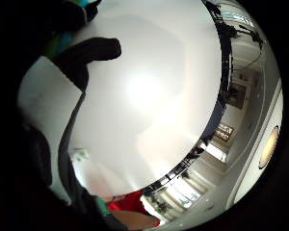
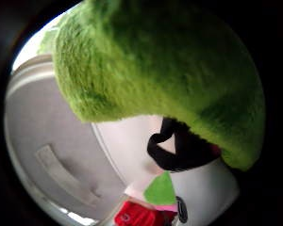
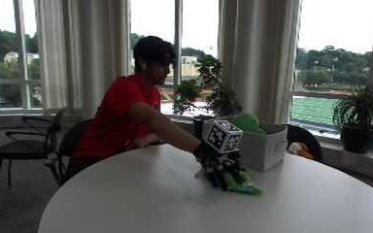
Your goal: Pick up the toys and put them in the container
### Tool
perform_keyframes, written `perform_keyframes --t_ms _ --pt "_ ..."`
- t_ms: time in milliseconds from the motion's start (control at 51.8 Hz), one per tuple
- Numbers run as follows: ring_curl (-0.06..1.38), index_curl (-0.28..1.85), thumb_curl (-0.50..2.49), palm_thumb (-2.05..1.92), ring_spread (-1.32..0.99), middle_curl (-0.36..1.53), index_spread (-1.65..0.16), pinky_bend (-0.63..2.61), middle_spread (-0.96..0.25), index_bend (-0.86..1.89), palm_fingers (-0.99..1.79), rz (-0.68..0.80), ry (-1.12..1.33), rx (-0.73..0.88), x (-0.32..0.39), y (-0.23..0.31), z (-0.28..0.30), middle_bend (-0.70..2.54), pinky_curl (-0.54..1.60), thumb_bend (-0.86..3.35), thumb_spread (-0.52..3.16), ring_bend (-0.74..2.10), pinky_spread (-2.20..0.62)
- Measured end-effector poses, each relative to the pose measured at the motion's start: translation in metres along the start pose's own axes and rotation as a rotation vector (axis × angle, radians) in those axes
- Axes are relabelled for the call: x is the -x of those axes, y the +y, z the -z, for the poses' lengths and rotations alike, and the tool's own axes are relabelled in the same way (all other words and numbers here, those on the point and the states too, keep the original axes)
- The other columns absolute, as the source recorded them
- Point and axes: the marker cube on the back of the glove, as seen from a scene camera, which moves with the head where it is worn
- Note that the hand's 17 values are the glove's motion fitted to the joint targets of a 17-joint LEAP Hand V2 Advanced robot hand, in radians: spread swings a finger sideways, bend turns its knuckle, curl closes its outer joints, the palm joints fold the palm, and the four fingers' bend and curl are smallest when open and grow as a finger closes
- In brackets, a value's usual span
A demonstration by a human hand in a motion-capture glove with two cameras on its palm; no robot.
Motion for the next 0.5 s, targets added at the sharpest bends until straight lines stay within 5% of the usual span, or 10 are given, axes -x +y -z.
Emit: perform_keyframes --t_ms 213,367,502 --pt "0.40 0.27 0.43 0.47 -0.21 0.14 -0.43 1.42 -0.17 0.50 0.60 0.012 0.082 -0.113 0.012 0.024 0.002 0.13 0.33 0.23 1.46 0.89 -0.34" --pt "0.43 0.37 0.60 0.69 -0.38 0.25 -0.43 1.17 -0.30 0.68 1.04 0.010 -0.011 -0.260 0.001 0.061 0.034 0.43 0.30 0.25 1.12 0.95 -0.41" --pt "0.48 0.46 0.70 0.72 -0.42 0.31 -0.42 1.09 -0.37 0.76 1.14 0.011 -0.080 -0.391 -0.015 0.093 0.098 0.54 0.33 0.24 0.91 1.02 -0.44"
